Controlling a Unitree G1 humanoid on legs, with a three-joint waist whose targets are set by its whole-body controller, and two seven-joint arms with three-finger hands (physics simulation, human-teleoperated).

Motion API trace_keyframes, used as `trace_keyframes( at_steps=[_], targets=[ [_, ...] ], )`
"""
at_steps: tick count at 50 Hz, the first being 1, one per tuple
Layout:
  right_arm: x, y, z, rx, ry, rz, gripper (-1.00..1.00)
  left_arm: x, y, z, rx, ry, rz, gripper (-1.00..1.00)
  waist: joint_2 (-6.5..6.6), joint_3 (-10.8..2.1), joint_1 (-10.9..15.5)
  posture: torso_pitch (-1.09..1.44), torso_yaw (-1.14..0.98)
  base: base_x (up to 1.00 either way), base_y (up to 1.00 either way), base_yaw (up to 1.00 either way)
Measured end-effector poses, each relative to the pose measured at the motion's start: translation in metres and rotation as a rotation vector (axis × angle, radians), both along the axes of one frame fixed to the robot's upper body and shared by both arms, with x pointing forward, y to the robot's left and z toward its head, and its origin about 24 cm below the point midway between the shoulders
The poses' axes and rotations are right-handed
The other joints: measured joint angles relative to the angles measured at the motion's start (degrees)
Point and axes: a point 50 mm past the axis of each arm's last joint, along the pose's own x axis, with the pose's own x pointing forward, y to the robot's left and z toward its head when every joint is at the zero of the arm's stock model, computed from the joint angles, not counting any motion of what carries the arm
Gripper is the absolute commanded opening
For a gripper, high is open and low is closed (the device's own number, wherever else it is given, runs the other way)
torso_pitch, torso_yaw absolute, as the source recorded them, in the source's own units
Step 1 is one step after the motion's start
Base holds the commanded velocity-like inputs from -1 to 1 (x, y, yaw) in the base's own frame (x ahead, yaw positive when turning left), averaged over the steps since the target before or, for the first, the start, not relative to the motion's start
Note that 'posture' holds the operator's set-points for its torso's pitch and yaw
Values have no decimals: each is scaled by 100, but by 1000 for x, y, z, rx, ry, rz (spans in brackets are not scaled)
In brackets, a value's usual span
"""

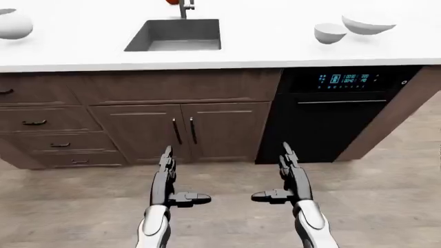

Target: Stack the bowls from largest to smallest.

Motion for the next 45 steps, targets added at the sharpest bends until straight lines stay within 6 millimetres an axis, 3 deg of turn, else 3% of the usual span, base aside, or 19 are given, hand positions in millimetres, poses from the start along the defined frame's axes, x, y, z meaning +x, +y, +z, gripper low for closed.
trace_keyframes(
  at_steps=[1, 3, 5, 8, 13, 16, 22, 26, 28, 30, 31, 35, 38, 39, 42, 43, 45],
  targets=[
    [1, 0, 4, -2, -19, 2, 100, 0, 1, 5, 2, -18, 0, 100, -23, -57, -10, 0, 0, 0, 0, 0],
    [6, -1, 21, -10, -103, -3, 100, 5, -1, 23, 6, -100, -8, 100, -17, -341, 39, 0, 0, 0, 0, 0],
    [7, 0, 26, -9, -132, -3, 100, 5, -2, 28, 6, -123, -12, 100, -54, -232, 44, 0, 0, 0, 0, 0],
    [5, -1, 19, -12, -104, -3, 100, 3, -3, 23, 4, -88, -16, 100, -43, -317, 47, 0, 0, 0, 0, 0],
    [9, -3, 27, -14, -85, -6, 100, 12, -5, 30, 11, -60, -23, 100, -25, -293, 52, 0, 0, 0, 0, 0],
    [17, -5, 42, -20, -110, -7, 100, 22, -8, 57, 15, -91, -32, 100, -39, -325, 48, 0, 0, 0, 0, 0],
    [29, -5, 85, -32, -174, -5, 100, 33, -9, 142, 31, -250, -40, 100, -21, -450, 34, 0, 0, 0, 0, 0],
    [33, -5, 118, -20, -220, 8, 100, 34, -4, 164, 37, -256, -39, 100, 23, -459, 27, 0, 0, 0, 28, 0],
    [33, -6, 137, -18, -249, 19, 100, 35, -1, 166, 35, -228, -35, 100, -167, -345, 3, 0, 0, 0, 100, 0],
    [33, -4, 153, -16, -276, 26, 100, 35, 3, 167, 33, -211, -32, 100, -339, -372, -26, 0, 0, 0, 50, 50],
    [32, -6, 159, -22, -288, 17, 100, 37, 1, 168, 27, -207, -45, 100, -267, -382, -20, 0, 0, 0, 0, 100],
    [34, 2, 180, -27, -331, 45, 100, 35, 12, 185, 39, -242, -28, 100, 385, -223, 9, 0, 0, 0, 0, 100],
    [36, 16, 177, -16, -272, 113, 100, 36, 26, 190, 62, -207, 41, 100, 304, -209, 323, 0, 0, 0, 33, 67],
    [38, 21, 178, -16, -260, 139, 100, 35, 31, 195, 73, -209, 68, 100, 201, -218, 345, 0, 0, 16, 100, 0],
    [36, 20, 187, -33, -305, 137, 100, 31, 24, 216, 87, -292, 55, 100, -394, 49, 35, 0, 0, 22, 100, 0],
    [36, 16, 187, -37, -310, 118, 100, 29, 18, 215, 83, -303, 28, 100, -379, 107, -37, 0, 0, 25, 100, 0],
    [36, 5, 181, -41, -286, 56, 100, 33, 6, 205, 70, -249, -49, 100, -326, -102, -83, 0, 0, 26, 100, 0]
  ],
)
